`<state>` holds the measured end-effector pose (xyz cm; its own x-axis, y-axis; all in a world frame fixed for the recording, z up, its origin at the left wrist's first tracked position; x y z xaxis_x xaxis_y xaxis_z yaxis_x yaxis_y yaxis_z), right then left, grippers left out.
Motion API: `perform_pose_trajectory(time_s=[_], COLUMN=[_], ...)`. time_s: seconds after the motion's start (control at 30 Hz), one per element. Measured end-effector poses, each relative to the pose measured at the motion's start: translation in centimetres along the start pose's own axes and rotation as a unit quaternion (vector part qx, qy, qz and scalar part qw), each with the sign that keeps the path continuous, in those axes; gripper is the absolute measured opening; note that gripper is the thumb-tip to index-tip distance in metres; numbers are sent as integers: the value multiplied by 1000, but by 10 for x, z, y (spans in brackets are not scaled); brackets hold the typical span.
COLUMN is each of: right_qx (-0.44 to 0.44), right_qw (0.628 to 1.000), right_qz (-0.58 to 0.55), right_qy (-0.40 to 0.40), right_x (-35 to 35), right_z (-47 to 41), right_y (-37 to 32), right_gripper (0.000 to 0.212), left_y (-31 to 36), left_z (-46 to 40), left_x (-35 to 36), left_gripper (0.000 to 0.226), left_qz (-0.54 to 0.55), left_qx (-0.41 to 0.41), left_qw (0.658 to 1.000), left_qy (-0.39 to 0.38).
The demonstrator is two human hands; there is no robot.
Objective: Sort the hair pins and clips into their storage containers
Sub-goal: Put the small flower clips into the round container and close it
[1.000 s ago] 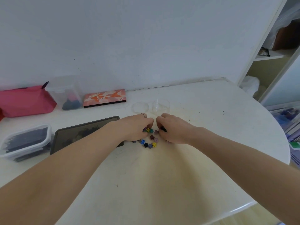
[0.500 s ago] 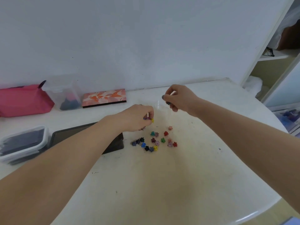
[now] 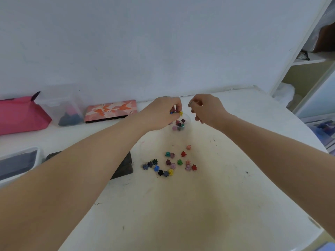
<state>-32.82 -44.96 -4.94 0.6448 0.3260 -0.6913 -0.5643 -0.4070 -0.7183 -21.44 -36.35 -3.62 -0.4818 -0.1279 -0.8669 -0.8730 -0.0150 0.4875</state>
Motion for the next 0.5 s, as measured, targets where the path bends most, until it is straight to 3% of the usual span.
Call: perform_pose_trajectory(time_s=[0.1, 0.33, 0.5], right_qx=[20, 42, 39], right_qw=[1000, 998, 998], right_qz=[-9, -35, -41], right_qy=[10, -15, -27], right_x=[-6, -1, 4], right_z=[6, 23, 28], right_y=[13, 27, 24], right_gripper=[25, 26, 24], left_y=[8, 1, 2], left_z=[-22, -32, -20], left_x=[9, 39, 32], left_gripper=[4, 6, 21], left_qz=[-41, -149, -178], left_qx=[25, 24, 8], left_qw=[999, 987, 981], left_qy=[5, -61, -82])
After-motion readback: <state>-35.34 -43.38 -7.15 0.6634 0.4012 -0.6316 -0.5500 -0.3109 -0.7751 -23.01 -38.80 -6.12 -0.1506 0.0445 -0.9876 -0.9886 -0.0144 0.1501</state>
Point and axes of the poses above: each hand's wrist, its own z-axis away from the middle knuckle, its own x-axis out of the palm, y = z × x, the point moved 9 cm from there along -z, towards the middle knuckle
